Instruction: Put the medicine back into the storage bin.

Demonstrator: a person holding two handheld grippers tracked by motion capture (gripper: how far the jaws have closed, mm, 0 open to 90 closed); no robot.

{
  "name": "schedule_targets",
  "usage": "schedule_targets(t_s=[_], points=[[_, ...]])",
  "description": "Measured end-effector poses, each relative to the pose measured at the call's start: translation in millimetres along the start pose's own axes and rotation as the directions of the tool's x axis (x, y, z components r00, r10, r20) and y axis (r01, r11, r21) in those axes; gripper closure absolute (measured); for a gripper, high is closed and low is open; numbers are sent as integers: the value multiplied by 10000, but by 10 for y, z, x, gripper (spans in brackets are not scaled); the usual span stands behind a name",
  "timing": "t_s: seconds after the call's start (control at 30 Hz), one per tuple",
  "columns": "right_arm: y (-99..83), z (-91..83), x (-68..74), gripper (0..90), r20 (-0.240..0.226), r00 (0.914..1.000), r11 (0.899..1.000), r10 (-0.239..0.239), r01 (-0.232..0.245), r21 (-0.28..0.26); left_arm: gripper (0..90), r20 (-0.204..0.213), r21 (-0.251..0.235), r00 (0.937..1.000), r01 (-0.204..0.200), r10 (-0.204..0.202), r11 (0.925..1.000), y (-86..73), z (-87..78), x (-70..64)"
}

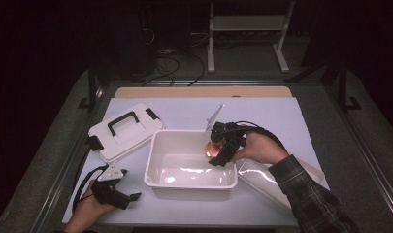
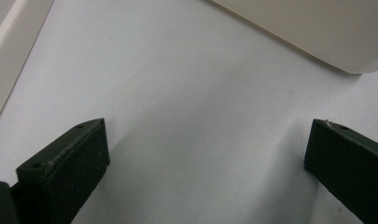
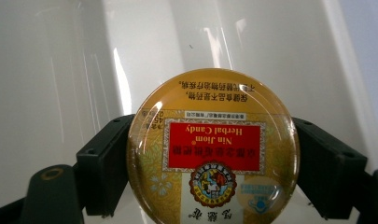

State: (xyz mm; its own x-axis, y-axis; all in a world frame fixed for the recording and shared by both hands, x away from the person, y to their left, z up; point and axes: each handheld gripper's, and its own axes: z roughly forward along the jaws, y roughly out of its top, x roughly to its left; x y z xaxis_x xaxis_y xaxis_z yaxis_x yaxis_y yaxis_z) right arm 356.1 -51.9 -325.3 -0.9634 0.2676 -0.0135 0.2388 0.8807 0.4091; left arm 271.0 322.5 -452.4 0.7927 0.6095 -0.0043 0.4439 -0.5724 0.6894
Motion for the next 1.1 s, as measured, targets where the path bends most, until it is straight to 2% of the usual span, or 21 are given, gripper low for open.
schedule_targets(t_s=[0.13,0.17,0.27,0.5,0.7,0.77,0.97,1.1], points=[[6,43,6,198,8,10000,9999,-98,98,123,0,3,-1,10000,0,0,10000,0,0,0],[-13,61,-3,197,-69,10000,10000,-48,48,-1,0,-3,-6,10000,0,0,10000,0,0,0],[-53,104,-7,197,-126,9999,10000,14,-13,81,0,5,-5,10000,0,0,10000,0,0,0],[-68,103,6,197,-81,9999,9998,-82,84,202,0,1,-2,10000,1,-1,10000,0,0,0],[-62,108,-5,177,-148,9999,9998,52,-49,182,0,3,-5,10000,-1,1,10000,0,0,0],[-63,49,-27,168,-150,9996,9996,231,-233,-154,0,-4,-4,10000,2,-2,10000,0,0,0],[-104,-52,-46,168,-26,9993,9983,375,-375,-443,0,1,0,10000,-5,5,10000,0,0,0],[-161,-177,-58,164,98,9982,9950,591,-581,-816,0,2,2,10000,-3,3,10000,0,0,0]])
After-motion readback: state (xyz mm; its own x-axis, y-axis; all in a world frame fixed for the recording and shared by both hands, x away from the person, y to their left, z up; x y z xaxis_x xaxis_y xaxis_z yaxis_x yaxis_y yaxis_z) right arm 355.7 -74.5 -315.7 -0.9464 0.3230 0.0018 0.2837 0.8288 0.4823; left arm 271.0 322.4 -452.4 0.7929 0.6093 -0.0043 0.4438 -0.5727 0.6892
